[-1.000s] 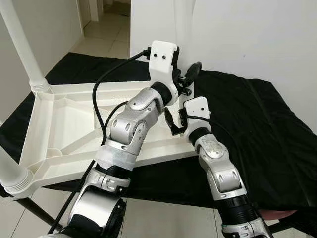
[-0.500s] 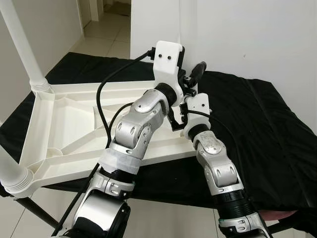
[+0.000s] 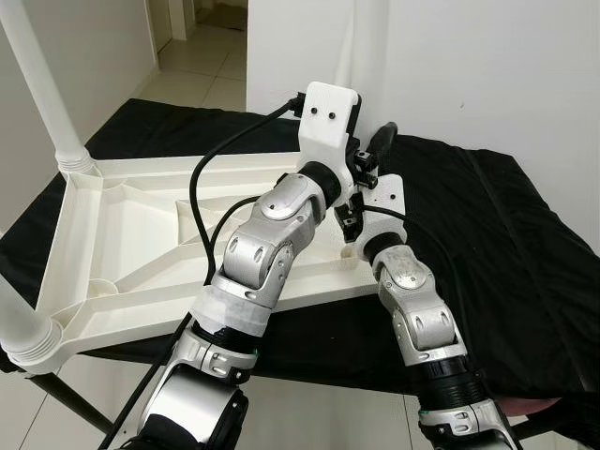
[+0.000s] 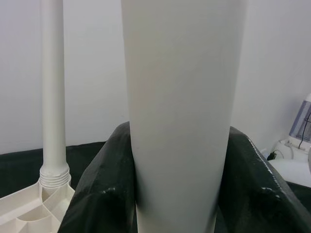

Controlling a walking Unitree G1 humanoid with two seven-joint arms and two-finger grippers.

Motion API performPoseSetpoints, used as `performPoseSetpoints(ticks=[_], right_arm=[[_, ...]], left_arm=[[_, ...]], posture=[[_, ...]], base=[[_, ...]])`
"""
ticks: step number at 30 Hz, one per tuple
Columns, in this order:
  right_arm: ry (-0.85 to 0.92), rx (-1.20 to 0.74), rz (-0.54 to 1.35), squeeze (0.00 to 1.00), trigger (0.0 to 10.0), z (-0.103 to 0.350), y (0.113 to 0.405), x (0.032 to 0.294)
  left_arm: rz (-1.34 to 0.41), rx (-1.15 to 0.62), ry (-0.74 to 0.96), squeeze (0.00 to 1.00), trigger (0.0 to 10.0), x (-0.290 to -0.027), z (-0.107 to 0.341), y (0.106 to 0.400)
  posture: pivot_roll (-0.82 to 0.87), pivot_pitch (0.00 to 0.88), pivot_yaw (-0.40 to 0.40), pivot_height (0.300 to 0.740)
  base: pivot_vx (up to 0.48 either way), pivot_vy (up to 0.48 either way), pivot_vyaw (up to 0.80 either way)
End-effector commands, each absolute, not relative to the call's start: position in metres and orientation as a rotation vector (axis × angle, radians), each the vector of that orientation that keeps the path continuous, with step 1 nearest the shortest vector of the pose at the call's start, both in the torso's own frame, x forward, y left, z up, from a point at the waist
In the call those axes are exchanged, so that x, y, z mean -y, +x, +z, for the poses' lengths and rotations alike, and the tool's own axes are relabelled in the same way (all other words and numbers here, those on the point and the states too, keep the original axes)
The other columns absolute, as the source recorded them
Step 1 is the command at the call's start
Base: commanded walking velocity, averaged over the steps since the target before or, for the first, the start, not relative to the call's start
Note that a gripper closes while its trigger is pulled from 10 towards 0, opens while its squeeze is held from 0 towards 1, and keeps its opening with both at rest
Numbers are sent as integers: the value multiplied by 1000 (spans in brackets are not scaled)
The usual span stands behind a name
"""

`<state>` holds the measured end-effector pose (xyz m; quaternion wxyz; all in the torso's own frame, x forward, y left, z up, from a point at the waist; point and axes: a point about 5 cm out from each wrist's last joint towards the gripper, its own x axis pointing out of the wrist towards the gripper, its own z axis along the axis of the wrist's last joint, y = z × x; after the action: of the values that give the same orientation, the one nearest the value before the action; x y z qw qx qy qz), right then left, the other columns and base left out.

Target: Building children table

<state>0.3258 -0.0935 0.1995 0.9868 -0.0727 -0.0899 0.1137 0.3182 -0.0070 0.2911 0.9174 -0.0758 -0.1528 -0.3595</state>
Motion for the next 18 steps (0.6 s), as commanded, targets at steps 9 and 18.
performPoseSetpoints(ticks=[9, 18], right_arm=[[-127, 153, 187, 0, 10000, 202, 331, 94], [-95, 109, 174, 0, 0, 199, 333, 95]], left_arm=[[-785, 353, -129, 0, 10000, 20, 295, 307], [-795, 364, -115, 0, 10000, 22, 297, 305]], posture=[[32, 0, -103, 740], [35, 0, -106, 740]], base=[[0, 0, 0], [0, 0, 0]])
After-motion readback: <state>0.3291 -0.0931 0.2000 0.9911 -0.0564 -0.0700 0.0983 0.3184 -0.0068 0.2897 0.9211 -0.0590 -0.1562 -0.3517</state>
